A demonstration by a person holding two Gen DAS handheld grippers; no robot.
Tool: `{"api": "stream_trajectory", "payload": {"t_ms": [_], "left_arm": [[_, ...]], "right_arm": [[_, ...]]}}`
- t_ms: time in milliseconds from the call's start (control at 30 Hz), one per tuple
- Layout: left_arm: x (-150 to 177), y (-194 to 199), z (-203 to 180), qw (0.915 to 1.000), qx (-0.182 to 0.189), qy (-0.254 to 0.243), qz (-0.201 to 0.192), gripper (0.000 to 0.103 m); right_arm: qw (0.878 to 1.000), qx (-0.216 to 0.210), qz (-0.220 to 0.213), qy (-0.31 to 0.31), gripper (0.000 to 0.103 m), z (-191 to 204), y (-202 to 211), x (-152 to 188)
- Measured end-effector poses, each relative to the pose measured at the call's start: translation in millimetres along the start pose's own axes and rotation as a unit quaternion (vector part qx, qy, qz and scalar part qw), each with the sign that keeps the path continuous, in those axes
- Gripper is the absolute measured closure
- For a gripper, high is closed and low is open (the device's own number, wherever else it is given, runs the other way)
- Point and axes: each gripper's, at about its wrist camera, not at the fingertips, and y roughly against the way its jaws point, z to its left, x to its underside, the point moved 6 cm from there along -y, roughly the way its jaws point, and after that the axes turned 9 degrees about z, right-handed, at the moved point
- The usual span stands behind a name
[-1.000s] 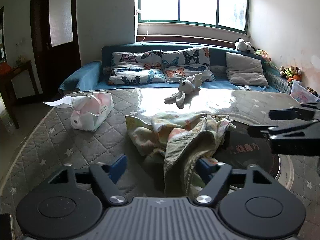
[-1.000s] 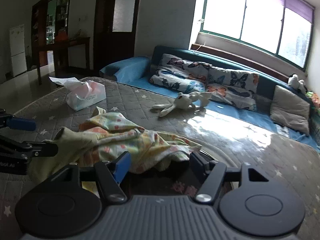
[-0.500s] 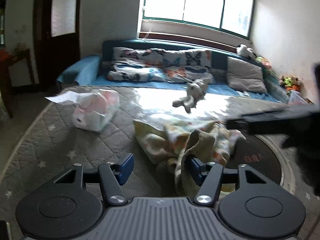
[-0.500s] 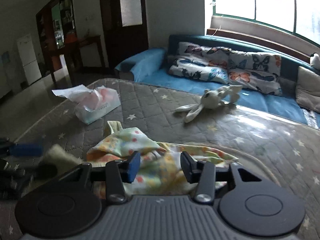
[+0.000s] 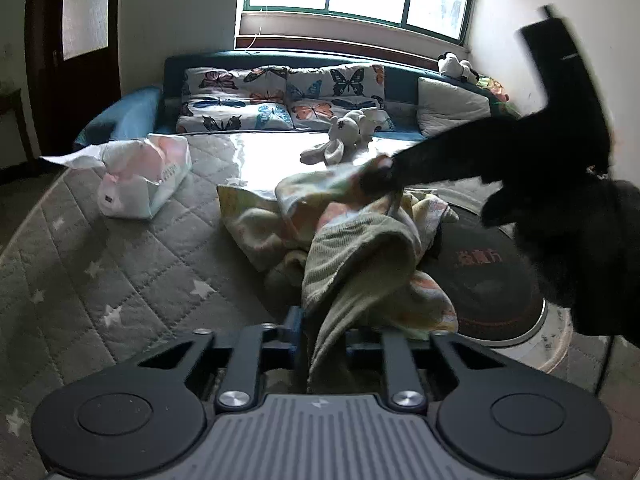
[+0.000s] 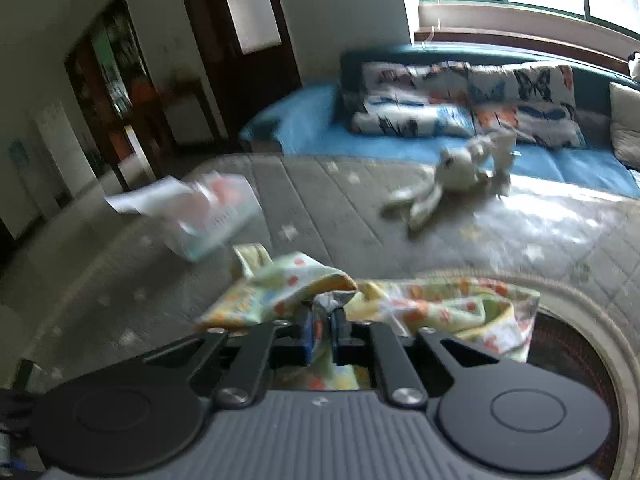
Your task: Fold clothes
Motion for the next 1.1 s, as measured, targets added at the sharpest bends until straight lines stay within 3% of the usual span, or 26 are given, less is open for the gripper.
{"api": "stream_trajectory", "payload": {"t_ms": [267, 500, 733, 900, 1000, 1067, 1100], "left_arm": [[-2.0, 23.2, -26.3, 0.9984, 0.025, -0.028, -0.042, 0.094], [5.8, 42.0, -69.2, 0.9931, 0.079, -0.068, -0.053, 0.096], [40.9, 39.9, -117.7, 0.9828, 0.140, -0.121, -0.008, 0.095], [49.2, 39.5, -127.2, 0.9786, 0.148, -0.143, 0.011, 0.087], [40.8, 38.4, -121.0, 0.9821, 0.127, -0.139, 0.007, 0.065], [31.4, 37.4, -114.5, 0.9856, 0.108, -0.131, 0.001, 0.046], [25.9, 36.9, -111.2, 0.9863, 0.105, -0.127, -0.001, 0.043]], "right_arm": [[0.995, 0.028, -0.094, 0.034, 0.097, 8.0, 81.9, -0.7], [0.993, 0.081, -0.081, 0.015, 0.097, -25.3, 132.8, 57.1], [0.989, 0.133, -0.067, -0.005, 0.097, -58.4, 184.3, 115.3], [0.984, 0.173, -0.036, -0.026, 0.093, -87.3, 207.9, 161.0], [0.980, 0.198, 0.003, -0.033, 0.084, -106.4, 202.9, 184.8], [0.977, 0.214, 0.013, -0.024, 0.083, -110.7, 204.1, 189.5], [0.975, 0.219, 0.015, -0.018, 0.079, -111.3, 205.5, 190.2]]}}
